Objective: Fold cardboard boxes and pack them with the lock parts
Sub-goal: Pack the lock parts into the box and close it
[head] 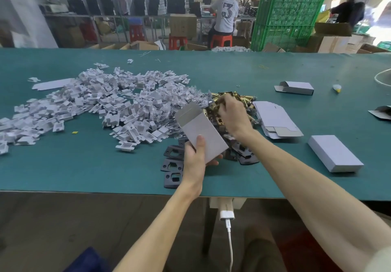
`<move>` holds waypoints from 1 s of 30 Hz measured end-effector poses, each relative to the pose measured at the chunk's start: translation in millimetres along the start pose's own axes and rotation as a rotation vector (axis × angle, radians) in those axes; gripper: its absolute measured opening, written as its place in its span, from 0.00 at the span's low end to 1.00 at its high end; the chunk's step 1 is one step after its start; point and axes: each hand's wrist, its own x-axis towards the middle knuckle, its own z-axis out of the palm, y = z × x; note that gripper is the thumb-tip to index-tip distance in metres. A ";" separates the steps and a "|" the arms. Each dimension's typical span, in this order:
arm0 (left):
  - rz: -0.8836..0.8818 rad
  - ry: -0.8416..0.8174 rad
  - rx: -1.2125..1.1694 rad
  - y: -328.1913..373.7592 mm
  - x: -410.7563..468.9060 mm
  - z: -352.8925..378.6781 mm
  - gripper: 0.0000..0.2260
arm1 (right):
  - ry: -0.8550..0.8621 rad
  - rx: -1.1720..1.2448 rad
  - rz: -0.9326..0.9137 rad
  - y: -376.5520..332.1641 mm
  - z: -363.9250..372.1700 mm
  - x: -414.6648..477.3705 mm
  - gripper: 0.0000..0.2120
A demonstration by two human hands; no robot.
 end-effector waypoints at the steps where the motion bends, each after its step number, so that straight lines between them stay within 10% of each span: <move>1: 0.001 -0.013 0.002 0.5 -1.2 0.5 0.18 | 0.029 0.088 0.090 1.5 -7.5 3.4 0.07; 7: 0.004 -0.095 0.122 -0.9 -4.5 -2.7 0.16 | -0.012 0.313 0.279 16.3 -47.4 -2.6 0.06; 18: 0.066 -0.246 0.222 -1.2 -8.3 -4.3 0.17 | 0.165 0.133 -0.363 -35.7 -125.5 -32.3 0.11; 30: 0.074 -0.255 0.243 -5.2 -4.9 -5.1 0.16 | 0.121 0.016 -0.403 -52.9 -122.8 -51.4 0.11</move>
